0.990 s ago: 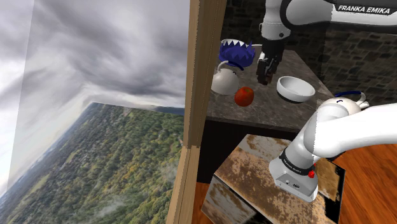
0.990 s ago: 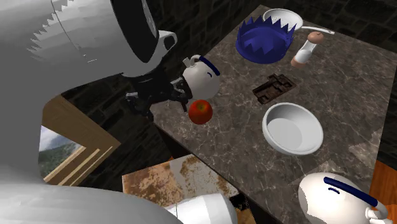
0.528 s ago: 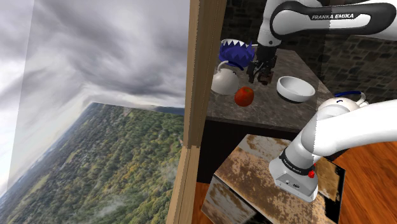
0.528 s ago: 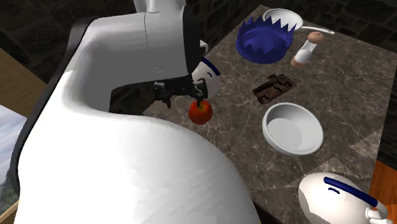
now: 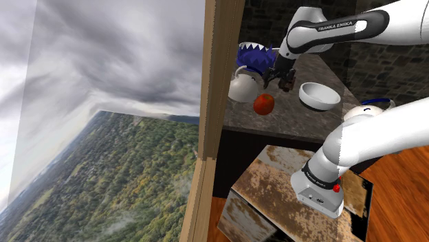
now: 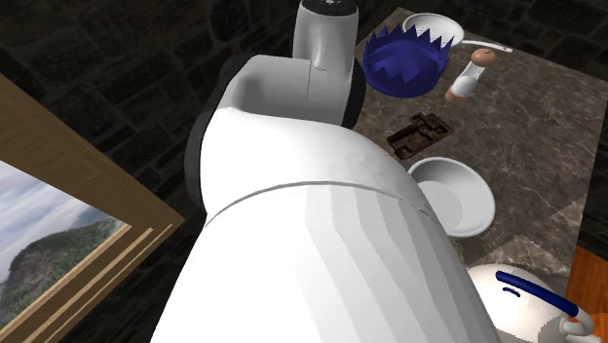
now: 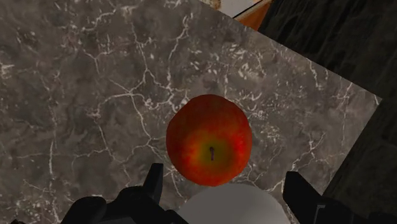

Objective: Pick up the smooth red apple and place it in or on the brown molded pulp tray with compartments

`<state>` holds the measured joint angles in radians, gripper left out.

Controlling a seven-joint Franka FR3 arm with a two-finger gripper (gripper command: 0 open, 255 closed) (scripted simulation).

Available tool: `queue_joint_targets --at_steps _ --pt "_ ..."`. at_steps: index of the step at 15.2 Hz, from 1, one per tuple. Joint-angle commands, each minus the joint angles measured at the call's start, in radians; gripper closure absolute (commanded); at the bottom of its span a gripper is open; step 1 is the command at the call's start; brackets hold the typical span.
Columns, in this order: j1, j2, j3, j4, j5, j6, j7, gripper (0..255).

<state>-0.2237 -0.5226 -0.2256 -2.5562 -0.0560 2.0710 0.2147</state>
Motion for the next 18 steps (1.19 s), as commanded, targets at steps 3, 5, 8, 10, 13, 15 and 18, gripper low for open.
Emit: queue_joint_targets --at_steps 3,5,8,10,13,15,18 --pt "-0.004 0.044 -0.017 -0.027 0.016 0.09 0.01 0" --pt "-0.002 0.059 -0.019 -0.043 0.018 0.121 0.008 0" --pt "0.001 0.08 -0.022 -0.063 0.021 0.162 0.006 0" --pt "0.001 0.08 -0.022 -0.063 0.021 0.162 0.006 0" --pt "0.001 0.08 -0.022 -0.063 0.021 0.162 0.006 0" --pt "0.001 0.08 -0.022 -0.063 0.021 0.162 0.006 0" --pt "0.001 0.08 -0.022 -0.063 0.021 0.162 0.005 255"
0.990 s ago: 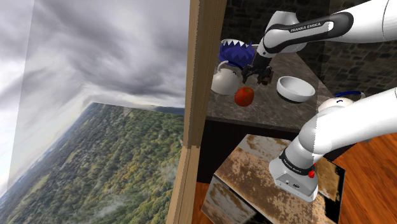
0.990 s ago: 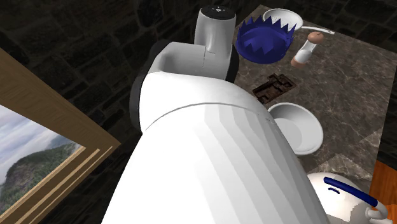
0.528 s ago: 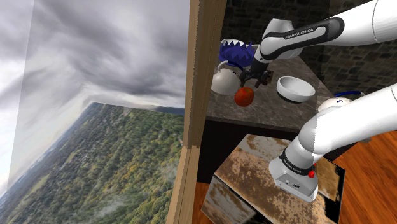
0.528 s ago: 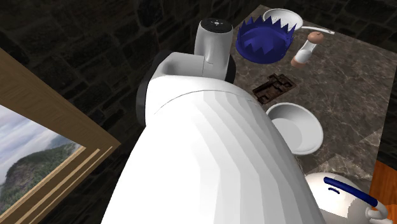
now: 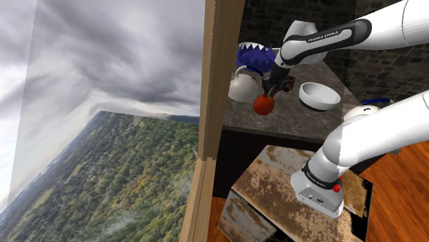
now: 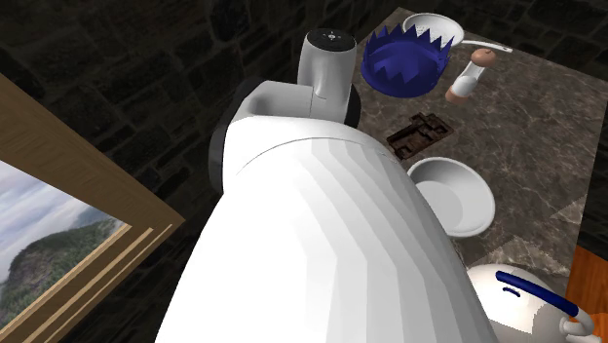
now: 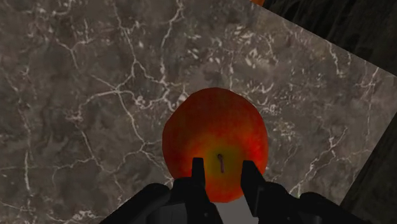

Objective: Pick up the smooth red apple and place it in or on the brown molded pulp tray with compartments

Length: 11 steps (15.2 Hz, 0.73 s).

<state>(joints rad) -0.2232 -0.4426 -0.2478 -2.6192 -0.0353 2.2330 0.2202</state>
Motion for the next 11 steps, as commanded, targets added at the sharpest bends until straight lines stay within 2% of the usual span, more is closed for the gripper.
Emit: queue_joint_targets --at_steps 1,8,11 --pt "0.0 0.0 0.0 0.0 0.0 0.0 0.0 255" --pt "0.0 0.0 0.0 0.0 0.0 0.0 0.0 255" --pt "-0.001 -0.022 0.005 0.025 -0.002 -0.047 0.005 255"
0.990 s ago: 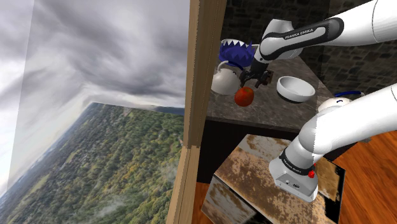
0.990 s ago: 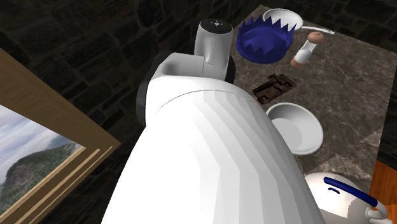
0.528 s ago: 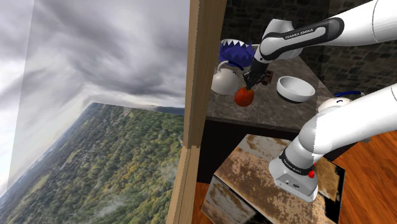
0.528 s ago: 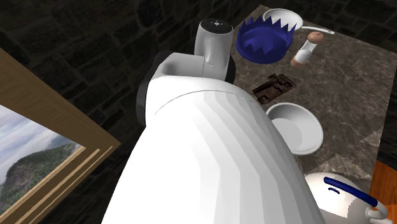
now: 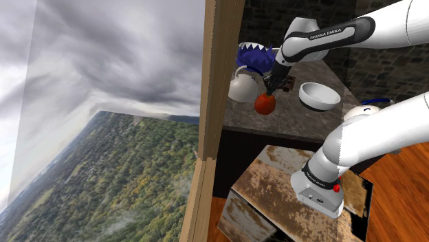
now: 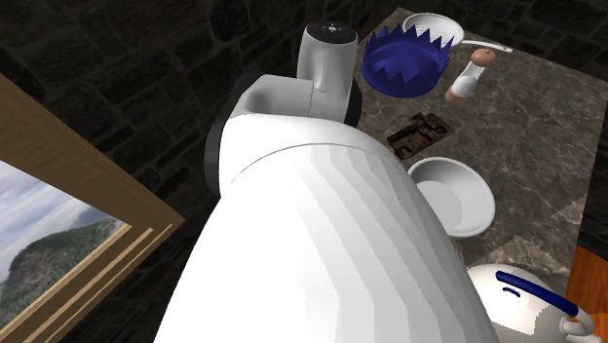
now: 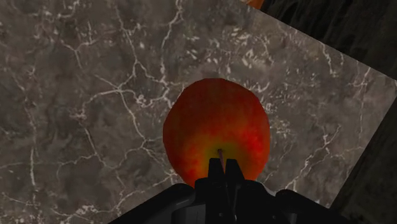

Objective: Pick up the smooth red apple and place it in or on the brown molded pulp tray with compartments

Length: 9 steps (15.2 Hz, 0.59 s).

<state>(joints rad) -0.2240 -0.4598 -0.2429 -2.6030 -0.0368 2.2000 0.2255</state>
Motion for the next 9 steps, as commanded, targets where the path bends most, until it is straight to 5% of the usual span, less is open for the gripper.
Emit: queue_joint_targets --at_steps 1,9 --pt "-0.001 -0.011 0.002 0.018 -0.001 -0.029 0.002 255" --pt "-0.002 -0.053 0.014 0.096 -0.003 -0.149 0.012 255"
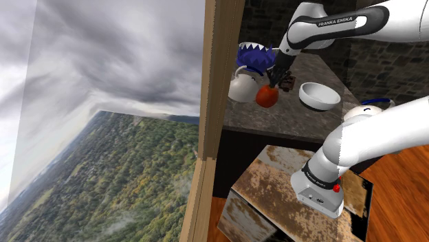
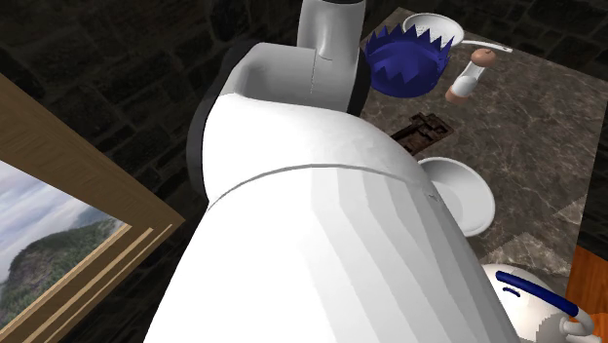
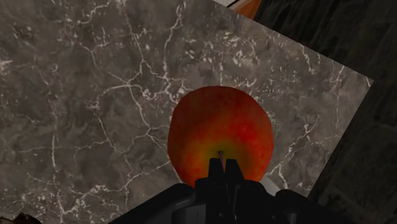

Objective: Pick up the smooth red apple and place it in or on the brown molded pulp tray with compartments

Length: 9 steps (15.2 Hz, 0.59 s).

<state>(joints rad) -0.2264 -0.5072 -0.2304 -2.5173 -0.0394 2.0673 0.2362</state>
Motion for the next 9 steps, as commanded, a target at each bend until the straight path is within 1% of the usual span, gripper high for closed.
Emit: queue_joint_targets --at_steps 1,9 --pt "0.0 -0.01 0.003 0.021 0.0 -0.031 0.003 255" --pt "0.001 -0.031 0.013 0.113 0.002 -0.144 0.011 255"
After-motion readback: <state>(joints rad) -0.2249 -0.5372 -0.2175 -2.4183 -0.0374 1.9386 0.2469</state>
